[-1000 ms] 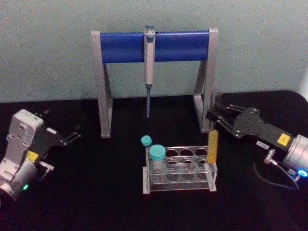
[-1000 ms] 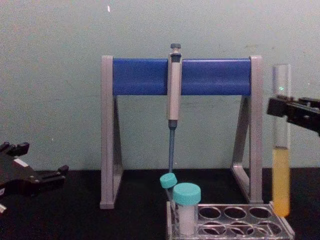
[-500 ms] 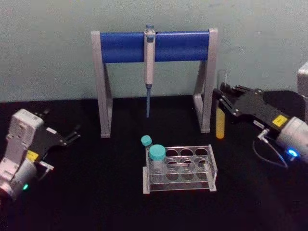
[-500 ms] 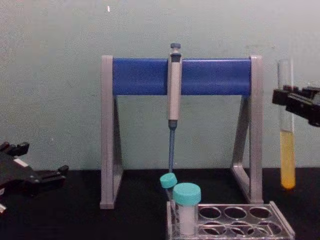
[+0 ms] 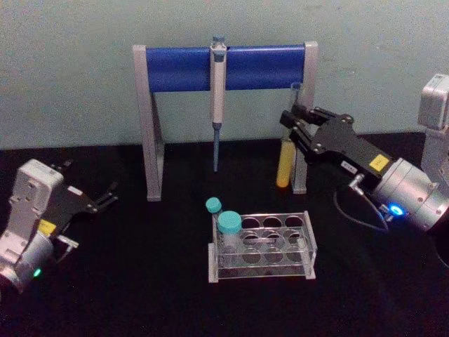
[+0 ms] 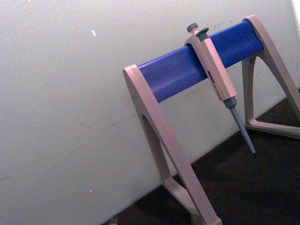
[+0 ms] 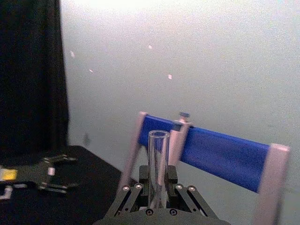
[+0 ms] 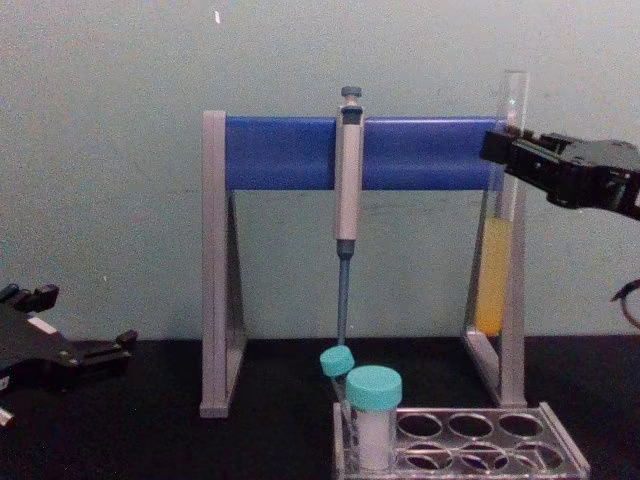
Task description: Pick up the test tube from the test tube rack, shake it, then place it back into the test tube rack.
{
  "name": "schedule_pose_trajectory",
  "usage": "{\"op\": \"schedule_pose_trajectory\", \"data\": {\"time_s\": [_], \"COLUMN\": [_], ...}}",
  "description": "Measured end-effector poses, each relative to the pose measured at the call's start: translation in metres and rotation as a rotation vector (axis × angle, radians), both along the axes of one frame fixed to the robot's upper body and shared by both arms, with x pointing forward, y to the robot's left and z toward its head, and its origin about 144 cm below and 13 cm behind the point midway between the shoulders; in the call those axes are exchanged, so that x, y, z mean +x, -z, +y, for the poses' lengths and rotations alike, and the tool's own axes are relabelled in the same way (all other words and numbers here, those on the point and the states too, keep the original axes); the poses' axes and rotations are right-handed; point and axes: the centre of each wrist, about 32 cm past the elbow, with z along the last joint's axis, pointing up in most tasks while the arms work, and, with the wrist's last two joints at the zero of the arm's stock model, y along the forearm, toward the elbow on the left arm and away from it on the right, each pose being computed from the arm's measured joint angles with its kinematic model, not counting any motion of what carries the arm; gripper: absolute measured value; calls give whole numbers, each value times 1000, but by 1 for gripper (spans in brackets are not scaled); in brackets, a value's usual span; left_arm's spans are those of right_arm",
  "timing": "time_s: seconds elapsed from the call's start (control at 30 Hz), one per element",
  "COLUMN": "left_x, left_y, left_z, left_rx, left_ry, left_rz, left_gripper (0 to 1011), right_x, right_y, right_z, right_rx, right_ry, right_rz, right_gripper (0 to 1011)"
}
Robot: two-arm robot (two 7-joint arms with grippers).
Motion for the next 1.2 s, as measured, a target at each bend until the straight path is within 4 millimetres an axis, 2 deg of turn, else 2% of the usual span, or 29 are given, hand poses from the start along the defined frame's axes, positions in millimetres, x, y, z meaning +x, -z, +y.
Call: {"op": "schedule_pose_trajectory", "data": {"time_s": [0.17, 0.4, 0.63, 1.2], "left_x": [0, 0, 0, 0], "left_y": [0, 0, 0, 0], "left_z": [0, 0, 0, 0], "left_rx": [0, 0, 0, 0], "left_ry": [0, 0, 0, 0], "left_rz": [0, 0, 0, 0], "left_gripper": [1001, 1001, 1001, 1001], "right_x": [-2, -16, -30, -25], "right_y": [4, 9, 11, 14], "right_z": [2, -6, -17, -12], "right_rx": [35, 44, 19, 3], "right_ry": [-75, -160, -137, -93], "right_rz": [18, 65, 88, 56], "right_gripper": [229, 229, 229, 229]}}
